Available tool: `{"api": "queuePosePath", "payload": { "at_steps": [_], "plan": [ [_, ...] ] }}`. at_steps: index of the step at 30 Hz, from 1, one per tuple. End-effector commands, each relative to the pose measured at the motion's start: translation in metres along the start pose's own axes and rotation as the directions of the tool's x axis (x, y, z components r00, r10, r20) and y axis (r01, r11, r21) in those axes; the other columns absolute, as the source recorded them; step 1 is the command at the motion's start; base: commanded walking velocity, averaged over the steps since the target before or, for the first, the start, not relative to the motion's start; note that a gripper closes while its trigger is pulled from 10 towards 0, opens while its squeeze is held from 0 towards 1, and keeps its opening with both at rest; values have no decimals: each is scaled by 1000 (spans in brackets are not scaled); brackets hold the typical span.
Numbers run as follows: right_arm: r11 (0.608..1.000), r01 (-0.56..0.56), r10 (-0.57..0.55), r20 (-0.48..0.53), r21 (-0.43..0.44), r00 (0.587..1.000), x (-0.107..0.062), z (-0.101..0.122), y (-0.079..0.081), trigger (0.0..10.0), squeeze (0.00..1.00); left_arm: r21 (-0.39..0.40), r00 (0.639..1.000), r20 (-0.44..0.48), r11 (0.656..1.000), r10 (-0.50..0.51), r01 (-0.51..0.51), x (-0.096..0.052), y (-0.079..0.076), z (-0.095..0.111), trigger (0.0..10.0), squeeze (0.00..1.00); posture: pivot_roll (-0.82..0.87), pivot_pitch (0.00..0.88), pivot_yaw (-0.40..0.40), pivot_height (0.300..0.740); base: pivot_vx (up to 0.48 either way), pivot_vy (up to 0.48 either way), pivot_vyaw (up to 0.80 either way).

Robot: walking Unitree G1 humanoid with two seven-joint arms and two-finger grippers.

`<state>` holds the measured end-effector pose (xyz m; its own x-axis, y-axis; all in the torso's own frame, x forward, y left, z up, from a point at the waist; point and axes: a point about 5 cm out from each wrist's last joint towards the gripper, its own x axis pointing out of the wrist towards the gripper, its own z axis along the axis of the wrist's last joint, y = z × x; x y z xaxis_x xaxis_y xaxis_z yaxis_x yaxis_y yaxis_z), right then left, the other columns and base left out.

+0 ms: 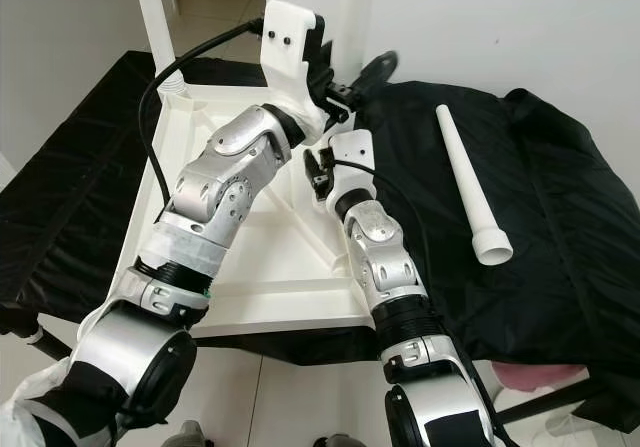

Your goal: Building children table

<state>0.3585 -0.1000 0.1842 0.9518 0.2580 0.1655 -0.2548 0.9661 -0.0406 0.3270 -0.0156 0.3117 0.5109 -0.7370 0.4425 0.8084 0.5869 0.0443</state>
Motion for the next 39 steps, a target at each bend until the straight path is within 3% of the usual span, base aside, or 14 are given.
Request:
{"api": "queuePosePath", "payload": {
  "at_steps": [1,2,11,15,21,25,32,36,39],
  "plan": [
    [999,36,-36,6,12,999,0,1,-5,10000,0,17,995,20,995,-99,99,1,-10,2,10000,1000,19,0,-49,740,0,0,0],
    [998,52,-52,5,24,999,0,1,-7,10000,0,28,995,24,995,-101,100,-1,-10,3,10000,0,16,0,-48,740,0,0,0],
    [981,166,-167,4,96,986,-7,-2,-24,10000,0,8,996,84,1000,-31,30,-14,0,10,10000,0,10,0,-41,740,0,0,0],
    [972,207,-211,22,110,977,-14,-2,-31,10000,0,36,994,46,995,96,-98,-37,21,-2,10000,0,1,0,-44,740,0,0,0],
    [962,252,-257,39,107,966,-22,-1,-37,10000,0,110,987,-28,982,157,-153,-58,31,-17,10000,0,0,0,-55,740,0,0,0],
    [959,262,-268,48,103,962,-28,-1,-41,10000,0,134,987,-79,983,139,-128,-73,27,-28,10000,0,-4,0,-54,740,0,0,0],
    [954,287,-292,44,91,956,-36,-3,-44,10000,0,190,979,-203,982,35,4,-96,14,-52,10000,0,-9,0,-44,740,0,0,0],
    [953,293,-297,39,83,954,-39,-5,-44,10000,0,204,951,-307,974,-34,100,-110,5,-70,10000,0,-15,0,-40,740,0,0,0],
    [954,291,-294,38,79,955,-39,-4,-43,10000,0,208,941,-334,970,-48,124,-114,3,-75,10000,0,-16,0,-41,740,0,0,0]
  ]
}}
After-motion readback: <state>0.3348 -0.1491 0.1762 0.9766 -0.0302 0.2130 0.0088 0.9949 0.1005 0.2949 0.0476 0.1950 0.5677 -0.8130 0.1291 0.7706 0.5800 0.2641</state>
